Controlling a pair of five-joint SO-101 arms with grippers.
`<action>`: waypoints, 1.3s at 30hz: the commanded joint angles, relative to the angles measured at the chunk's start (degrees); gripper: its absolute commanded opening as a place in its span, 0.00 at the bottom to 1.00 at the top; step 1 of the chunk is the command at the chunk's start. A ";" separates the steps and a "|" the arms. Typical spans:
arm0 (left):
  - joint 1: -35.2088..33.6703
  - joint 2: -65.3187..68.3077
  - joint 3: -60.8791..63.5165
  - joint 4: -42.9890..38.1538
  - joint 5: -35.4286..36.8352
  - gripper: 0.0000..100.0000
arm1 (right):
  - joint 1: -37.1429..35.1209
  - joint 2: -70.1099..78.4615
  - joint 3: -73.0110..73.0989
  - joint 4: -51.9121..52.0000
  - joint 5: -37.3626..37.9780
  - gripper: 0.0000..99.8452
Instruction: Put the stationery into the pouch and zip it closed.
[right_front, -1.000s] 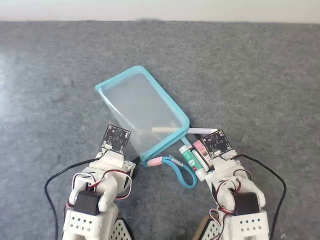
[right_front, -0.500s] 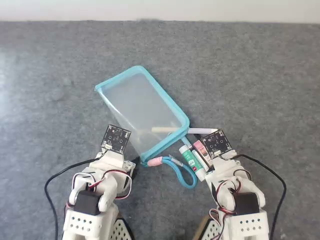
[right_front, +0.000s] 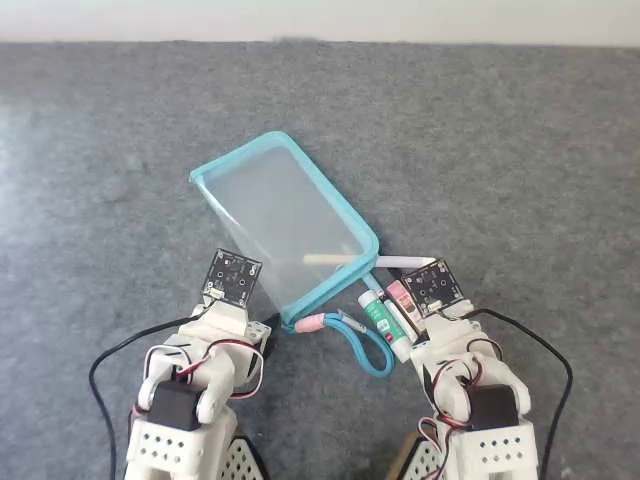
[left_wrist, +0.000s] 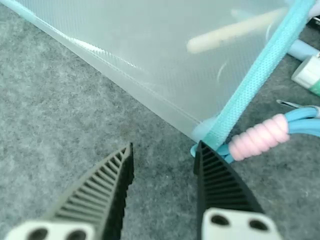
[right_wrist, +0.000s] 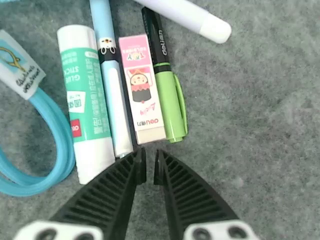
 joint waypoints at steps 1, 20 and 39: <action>0.26 -1.05 -0.48 0.70 0.53 0.19 | -0.13 -0.75 1.14 0.22 -0.53 0.04; 0.26 -1.05 -0.48 0.70 0.53 0.19 | -1.54 -0.75 0.97 -1.71 1.05 0.04; 0.26 -1.05 -0.48 0.70 0.53 0.19 | -17.19 43.65 -43.78 -3.21 9.85 0.05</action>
